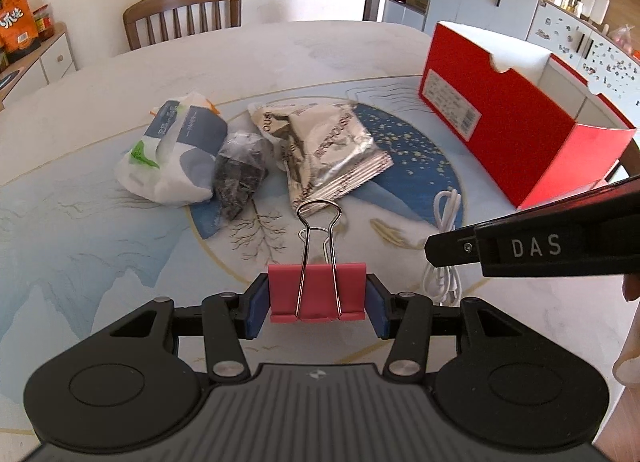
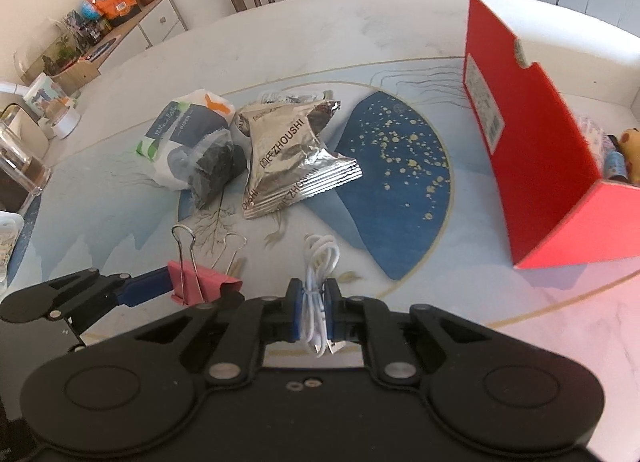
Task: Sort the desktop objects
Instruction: 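Carry the binder clip and USB cable over the shoebox with both tools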
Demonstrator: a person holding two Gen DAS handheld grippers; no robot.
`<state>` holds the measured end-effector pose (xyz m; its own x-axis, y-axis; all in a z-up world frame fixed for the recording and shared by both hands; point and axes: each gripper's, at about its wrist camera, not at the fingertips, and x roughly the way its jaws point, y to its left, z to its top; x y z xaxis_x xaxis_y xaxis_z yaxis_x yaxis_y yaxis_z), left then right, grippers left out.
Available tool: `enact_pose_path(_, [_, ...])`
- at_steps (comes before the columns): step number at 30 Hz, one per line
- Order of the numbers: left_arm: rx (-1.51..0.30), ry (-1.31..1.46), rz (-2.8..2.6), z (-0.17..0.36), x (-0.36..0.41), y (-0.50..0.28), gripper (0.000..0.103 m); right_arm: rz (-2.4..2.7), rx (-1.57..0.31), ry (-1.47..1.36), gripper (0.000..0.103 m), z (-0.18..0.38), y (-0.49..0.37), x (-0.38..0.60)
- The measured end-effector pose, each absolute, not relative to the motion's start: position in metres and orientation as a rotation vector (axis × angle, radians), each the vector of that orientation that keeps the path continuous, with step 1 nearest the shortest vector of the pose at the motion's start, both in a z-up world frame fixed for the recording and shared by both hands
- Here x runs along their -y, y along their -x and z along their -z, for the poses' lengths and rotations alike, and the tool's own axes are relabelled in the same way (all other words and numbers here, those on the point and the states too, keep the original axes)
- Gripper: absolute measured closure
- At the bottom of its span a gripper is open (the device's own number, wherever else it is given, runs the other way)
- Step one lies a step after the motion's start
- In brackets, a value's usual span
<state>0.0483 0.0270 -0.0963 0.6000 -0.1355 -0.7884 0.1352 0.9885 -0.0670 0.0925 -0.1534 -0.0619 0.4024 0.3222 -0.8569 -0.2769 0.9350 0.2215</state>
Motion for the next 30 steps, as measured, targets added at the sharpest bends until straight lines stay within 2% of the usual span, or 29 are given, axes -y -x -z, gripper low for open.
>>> enact_pose_path(30, [-0.791,-0.128,0.419,-0.001,0.066,-0.038,0.054,-0.28,-0.912,-0.188,0.093,-0.025,-0.047,0.274])
